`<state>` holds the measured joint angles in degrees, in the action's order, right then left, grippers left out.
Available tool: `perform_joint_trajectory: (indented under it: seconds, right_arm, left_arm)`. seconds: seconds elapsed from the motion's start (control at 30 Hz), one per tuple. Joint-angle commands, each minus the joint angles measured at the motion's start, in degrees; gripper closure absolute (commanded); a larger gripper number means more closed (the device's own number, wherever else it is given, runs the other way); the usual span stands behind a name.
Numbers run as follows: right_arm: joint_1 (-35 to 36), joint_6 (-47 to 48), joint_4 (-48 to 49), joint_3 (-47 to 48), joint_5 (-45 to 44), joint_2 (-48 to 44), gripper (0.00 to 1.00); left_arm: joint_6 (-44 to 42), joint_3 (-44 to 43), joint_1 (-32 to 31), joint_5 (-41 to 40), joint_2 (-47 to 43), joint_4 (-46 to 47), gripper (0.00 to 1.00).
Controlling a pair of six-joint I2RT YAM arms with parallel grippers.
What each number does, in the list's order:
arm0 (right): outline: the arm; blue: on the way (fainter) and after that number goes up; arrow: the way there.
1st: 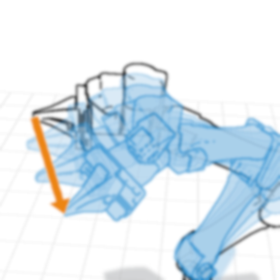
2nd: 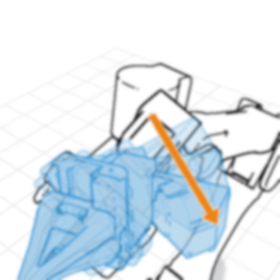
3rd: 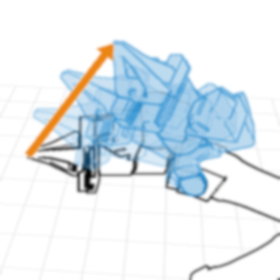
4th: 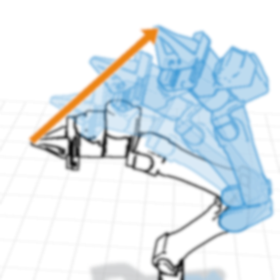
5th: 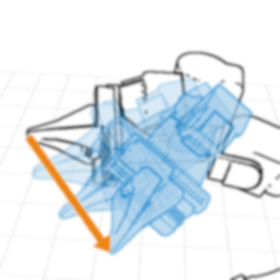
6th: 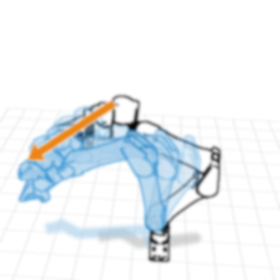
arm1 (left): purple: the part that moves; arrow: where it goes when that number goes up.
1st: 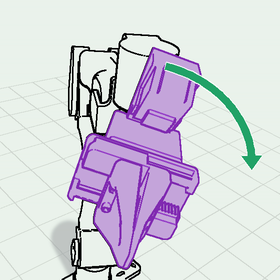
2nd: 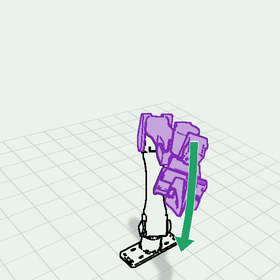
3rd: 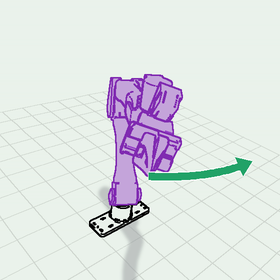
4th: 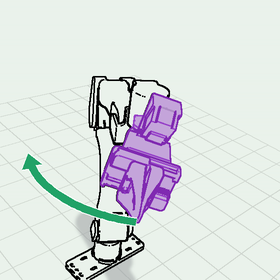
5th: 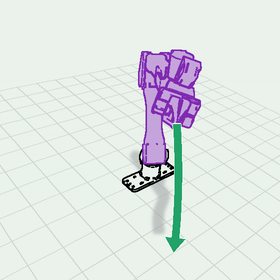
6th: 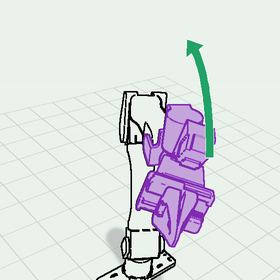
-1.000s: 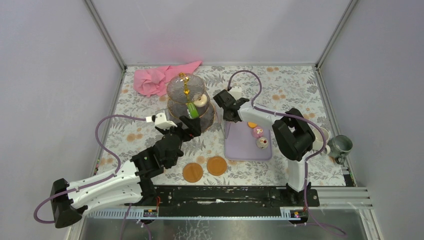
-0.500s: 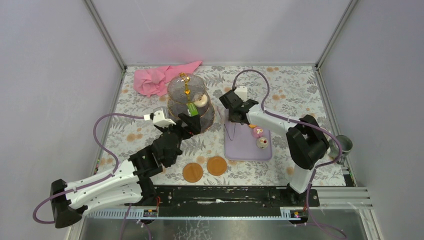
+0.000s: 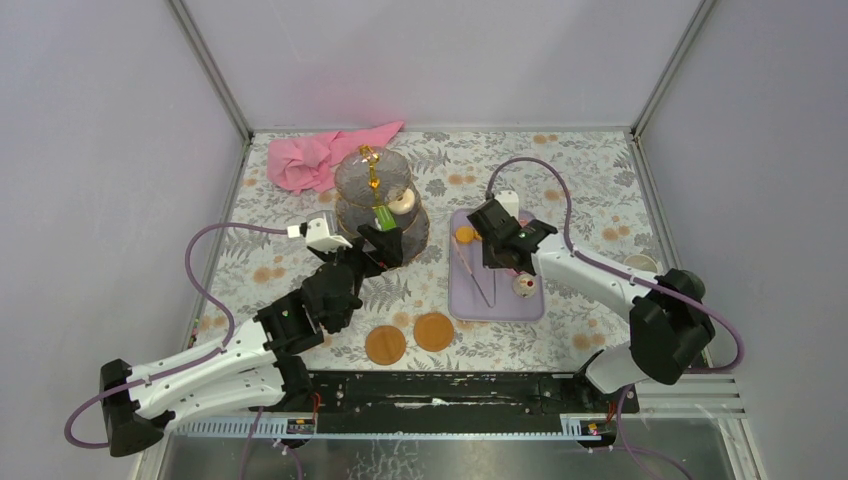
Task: Serve the afternoon tea
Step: Pick up the clamp from the center of the board, then place the clamp on the tray.
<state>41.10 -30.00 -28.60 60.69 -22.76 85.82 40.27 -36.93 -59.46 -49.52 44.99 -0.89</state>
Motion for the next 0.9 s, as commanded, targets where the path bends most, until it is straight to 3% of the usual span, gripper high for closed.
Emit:
perform_joint_trajectory:
  seconds: [0.0, 0.43, 0.7, 0.87]
  right_arm:
    - [0.2, -0.3, -0.7, -3.8, 2.8, -2.9, 1.0]
    - [0.6, -4.0, 3.4, -9.4, 3.1, -1.1, 0.99]
    - [0.6, -3.0, 5.3, -10.3, 3.0, -1.0, 0.72]
    - [0.6, -2.4, 6.6, -11.0, 3.4, -1.9, 0.62]
  left_arm:
    - [-1.5, -1.6, 0.2, 0.9, -0.7, 0.5, 0.0]
    - [-4.4, -1.5, -0.2, 2.0, -2.7, 0.0, 0.0]
    - [-6.4, -0.7, -0.2, 1.6, -3.2, 1.6, 0.0]
    - [-7.2, -1.1, -0.2, 1.2, -3.3, 1.9, 0.0]
